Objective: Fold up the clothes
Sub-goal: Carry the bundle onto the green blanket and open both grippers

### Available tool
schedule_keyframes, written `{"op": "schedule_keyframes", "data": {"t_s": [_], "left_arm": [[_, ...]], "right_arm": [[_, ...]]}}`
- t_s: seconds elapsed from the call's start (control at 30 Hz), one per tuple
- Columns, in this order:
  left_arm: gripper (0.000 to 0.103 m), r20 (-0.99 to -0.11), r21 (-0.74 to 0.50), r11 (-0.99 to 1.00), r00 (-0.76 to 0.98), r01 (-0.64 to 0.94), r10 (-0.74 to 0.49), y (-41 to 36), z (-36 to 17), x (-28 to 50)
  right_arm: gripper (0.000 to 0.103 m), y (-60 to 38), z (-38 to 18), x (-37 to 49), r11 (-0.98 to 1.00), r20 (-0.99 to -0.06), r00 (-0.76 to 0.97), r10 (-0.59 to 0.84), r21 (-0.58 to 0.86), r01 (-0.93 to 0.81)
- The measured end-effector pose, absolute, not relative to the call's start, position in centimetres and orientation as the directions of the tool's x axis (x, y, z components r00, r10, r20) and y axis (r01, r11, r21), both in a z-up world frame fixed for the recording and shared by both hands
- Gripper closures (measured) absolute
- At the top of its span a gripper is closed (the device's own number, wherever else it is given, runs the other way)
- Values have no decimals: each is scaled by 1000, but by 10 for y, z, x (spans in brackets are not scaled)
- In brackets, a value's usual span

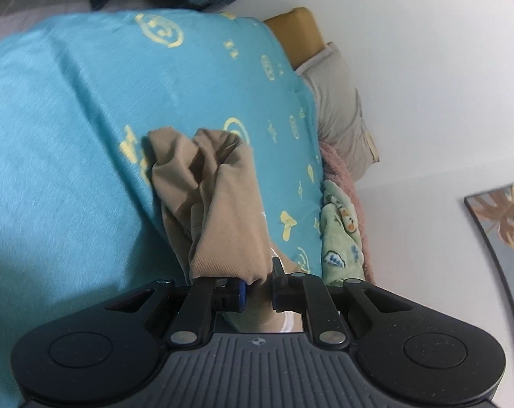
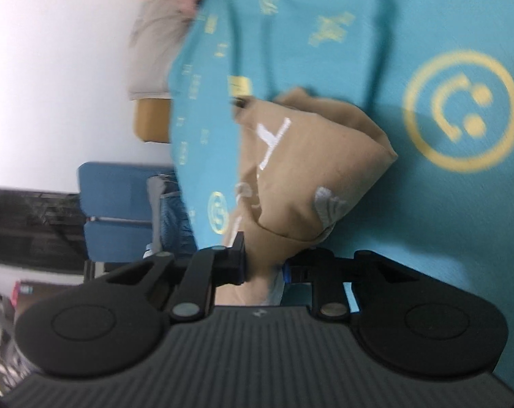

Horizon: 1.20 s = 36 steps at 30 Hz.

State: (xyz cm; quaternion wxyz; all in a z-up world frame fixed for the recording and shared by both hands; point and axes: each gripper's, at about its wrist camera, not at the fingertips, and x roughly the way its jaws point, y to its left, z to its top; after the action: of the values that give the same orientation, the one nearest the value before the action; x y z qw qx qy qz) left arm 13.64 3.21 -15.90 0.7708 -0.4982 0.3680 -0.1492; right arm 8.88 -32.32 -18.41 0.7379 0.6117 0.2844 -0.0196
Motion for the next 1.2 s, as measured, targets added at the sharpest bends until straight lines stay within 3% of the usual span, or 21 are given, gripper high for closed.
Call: {"op": "schedule_keyframes", "data": {"t_s": [0.2, 0.43, 0.67, 0.93, 1.07, 1.2], "left_arm": [[90, -434, -854, 513, 663, -87, -610, 21, -128, 116], [89, -399, -860, 510, 586, 29, -706, -29, -57, 89], [89, -467, -819, 563, 436, 116, -769, -194, 19, 117], [89, -359, -807, 478, 355, 346, -863, -402, 116, 149], [89, -374, -745, 495, 336, 447, -865, -480, 121, 147], [89, -487, -665, 553, 269, 502, -831, -511, 57, 132]], "right_arm": [[81, -340, -155, 68, 294, -448, 844, 295, 883, 366], [81, -398, -81, 25, 301, -452, 856, 251, 877, 375], [81, -522, -4, -1, 337, -429, 898, 96, 863, 376], [81, -672, 91, -10, 455, -284, 944, -167, 827, 329], [81, -708, 96, -17, 513, -297, 915, -272, 760, 399], [81, -720, 46, -24, 501, -412, 862, -296, 701, 508]]}}
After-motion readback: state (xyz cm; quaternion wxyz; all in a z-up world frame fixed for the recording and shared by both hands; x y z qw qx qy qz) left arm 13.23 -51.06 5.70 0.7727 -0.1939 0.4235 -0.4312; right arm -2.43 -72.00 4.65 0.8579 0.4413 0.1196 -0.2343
